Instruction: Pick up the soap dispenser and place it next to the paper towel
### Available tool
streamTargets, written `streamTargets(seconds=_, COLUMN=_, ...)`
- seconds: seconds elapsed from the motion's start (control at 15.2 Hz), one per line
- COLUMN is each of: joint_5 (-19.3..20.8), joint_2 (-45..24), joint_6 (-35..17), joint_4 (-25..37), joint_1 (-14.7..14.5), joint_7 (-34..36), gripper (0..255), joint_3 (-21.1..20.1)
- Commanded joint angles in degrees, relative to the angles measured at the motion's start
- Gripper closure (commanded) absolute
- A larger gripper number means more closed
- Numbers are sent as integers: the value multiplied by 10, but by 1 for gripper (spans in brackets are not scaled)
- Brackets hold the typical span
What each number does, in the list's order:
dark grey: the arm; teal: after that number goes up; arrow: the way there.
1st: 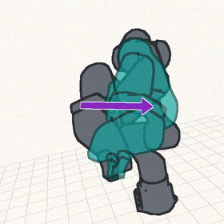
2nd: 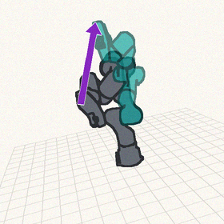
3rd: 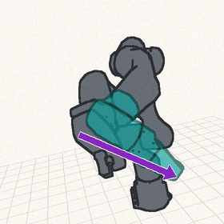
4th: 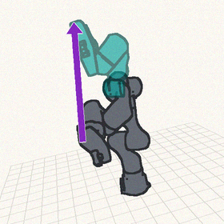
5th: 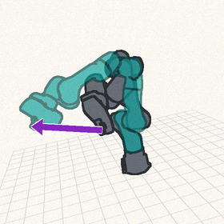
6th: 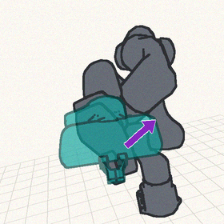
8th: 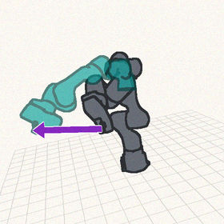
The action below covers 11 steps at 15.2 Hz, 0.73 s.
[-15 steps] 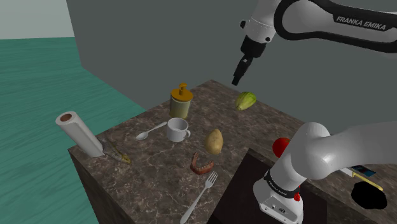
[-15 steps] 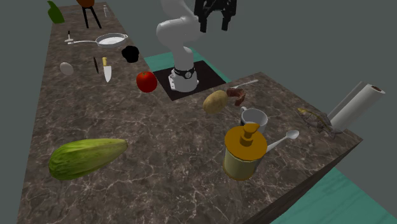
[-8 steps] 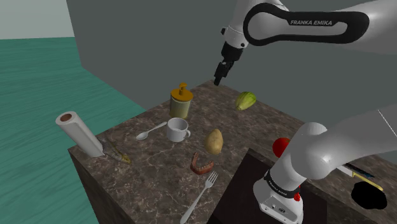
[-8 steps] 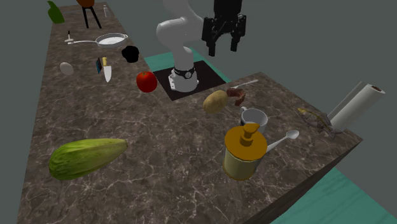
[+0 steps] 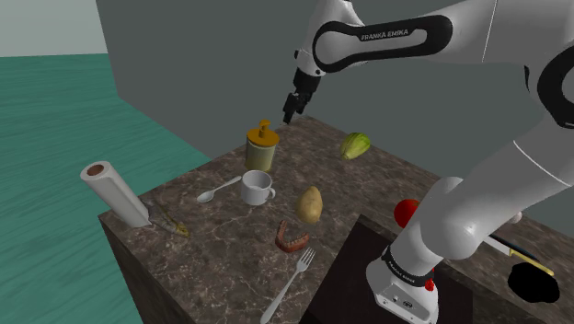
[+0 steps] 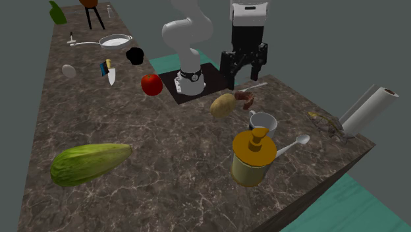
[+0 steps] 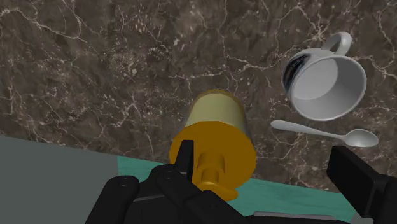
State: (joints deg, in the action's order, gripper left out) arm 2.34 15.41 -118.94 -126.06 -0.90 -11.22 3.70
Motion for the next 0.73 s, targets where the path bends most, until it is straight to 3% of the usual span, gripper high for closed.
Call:
streamTargets(seconds=0.0, joint_5=-11, joint_2=-44, joint_6=-27, joint_4=20, joint_1=0, joint_7=-8, gripper=0, joint_3=6)
streamTargets(seconds=0.53, joint_5=-71, joint_2=-221, joint_6=-76, joint_4=152, joint_1=4, joint_7=-46, gripper=0, joint_3=18)
streamTargets(seconds=0.66, joint_5=-72, joint_2=-225, joint_6=-82, joint_4=150, joint_1=5, joint_7=-47, gripper=0, joint_3=17)
